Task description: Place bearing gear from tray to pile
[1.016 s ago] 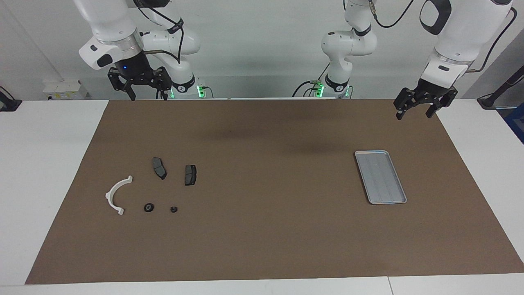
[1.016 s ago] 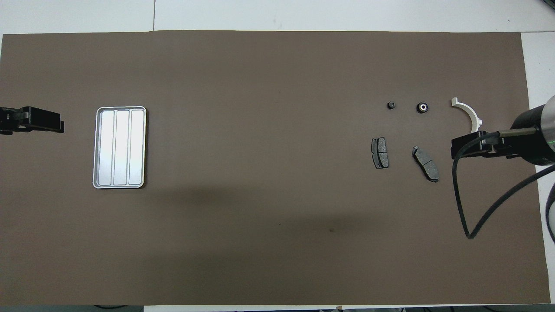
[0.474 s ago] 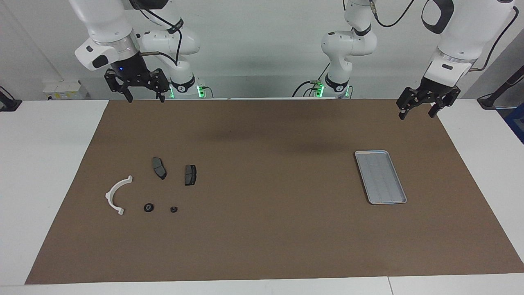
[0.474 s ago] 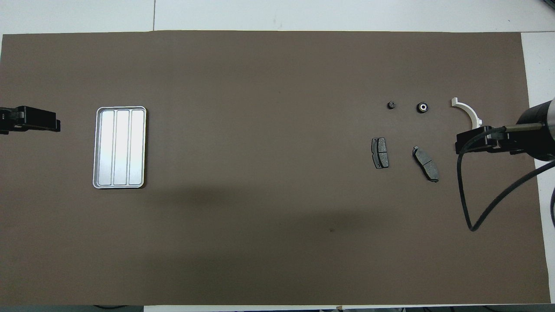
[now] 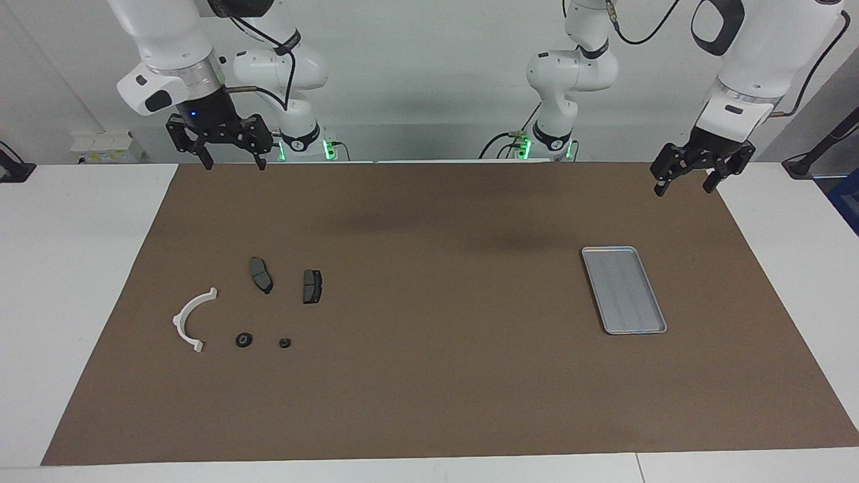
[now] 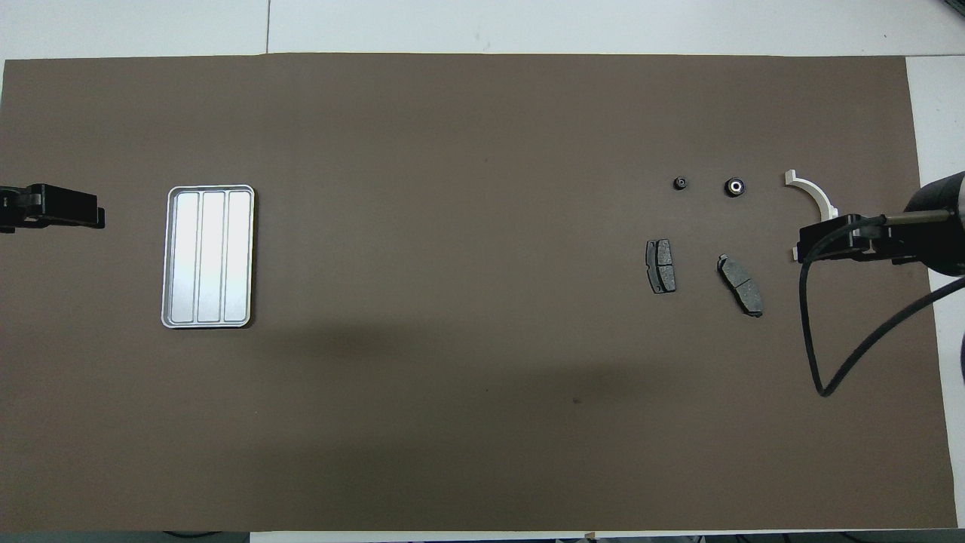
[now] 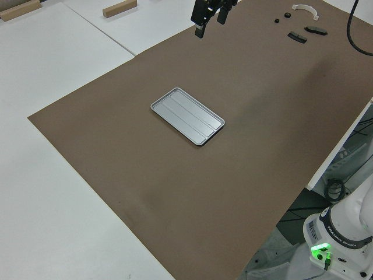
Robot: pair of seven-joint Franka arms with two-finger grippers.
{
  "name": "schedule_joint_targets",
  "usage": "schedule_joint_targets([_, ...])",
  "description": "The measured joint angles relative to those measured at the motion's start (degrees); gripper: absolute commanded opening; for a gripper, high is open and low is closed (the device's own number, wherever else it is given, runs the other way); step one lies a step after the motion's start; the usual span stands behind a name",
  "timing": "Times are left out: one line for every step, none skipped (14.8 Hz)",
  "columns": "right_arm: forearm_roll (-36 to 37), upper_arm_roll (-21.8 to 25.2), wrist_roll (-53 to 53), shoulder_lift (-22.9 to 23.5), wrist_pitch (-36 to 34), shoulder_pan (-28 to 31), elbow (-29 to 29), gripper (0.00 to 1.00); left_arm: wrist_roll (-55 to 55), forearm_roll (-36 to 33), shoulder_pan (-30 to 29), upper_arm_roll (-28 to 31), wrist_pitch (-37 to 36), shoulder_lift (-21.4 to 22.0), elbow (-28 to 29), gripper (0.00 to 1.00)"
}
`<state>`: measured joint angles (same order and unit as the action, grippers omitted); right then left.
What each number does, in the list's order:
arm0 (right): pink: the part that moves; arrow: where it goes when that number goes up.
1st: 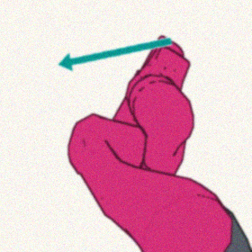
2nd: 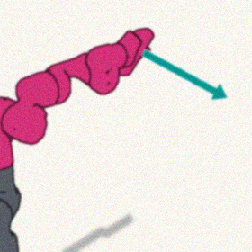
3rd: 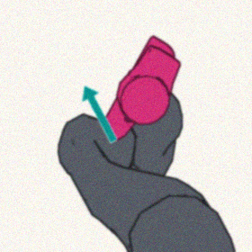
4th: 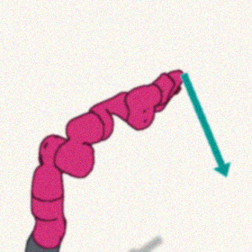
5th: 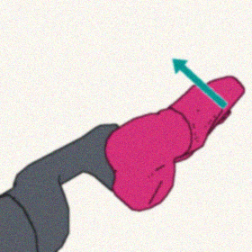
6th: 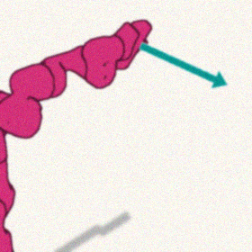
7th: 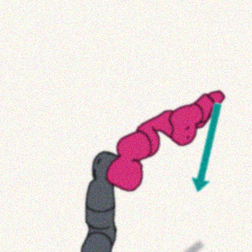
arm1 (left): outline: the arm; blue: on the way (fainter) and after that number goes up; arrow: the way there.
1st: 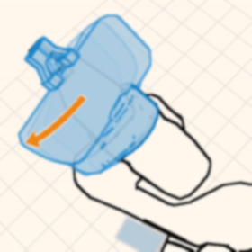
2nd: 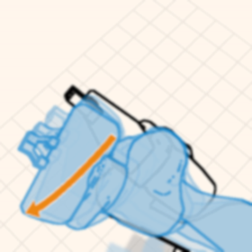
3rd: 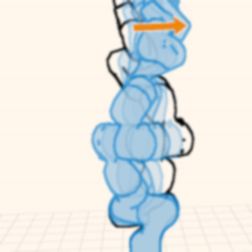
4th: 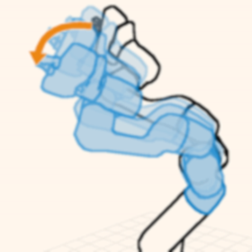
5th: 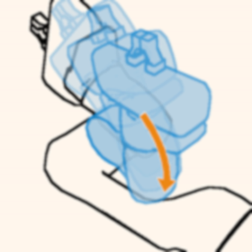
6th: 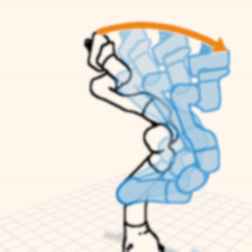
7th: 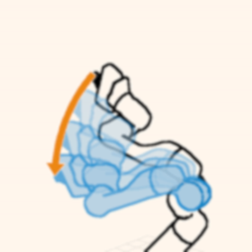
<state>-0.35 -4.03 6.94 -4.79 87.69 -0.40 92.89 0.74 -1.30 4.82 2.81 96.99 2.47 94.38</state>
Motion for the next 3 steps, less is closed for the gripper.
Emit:
schedule_joint_targets([0.0, -0.1, 0.0, 0.0, 0.0, 0.0, 0.0, 1.0, 0.0, 0.0, 0.0, 0.0, 0.0, 0.0, 0.0, 1.0])
schedule_joint_targets([0.0, -0.1, 0.0, 0.0, 0.0, 0.0, 0.0, 1.0, 0.0, 0.0, 0.0, 0.0, 0.0, 0.0, 0.1, 1.0])
schedule_joint_targets([0.0, -0.1, 0.0, 0.0, 0.0, 0.0, 0.0, 1.0, 0.0, 0.0, 0.0, 0.0, 0.0, 0.0, 0.2, 1.0])
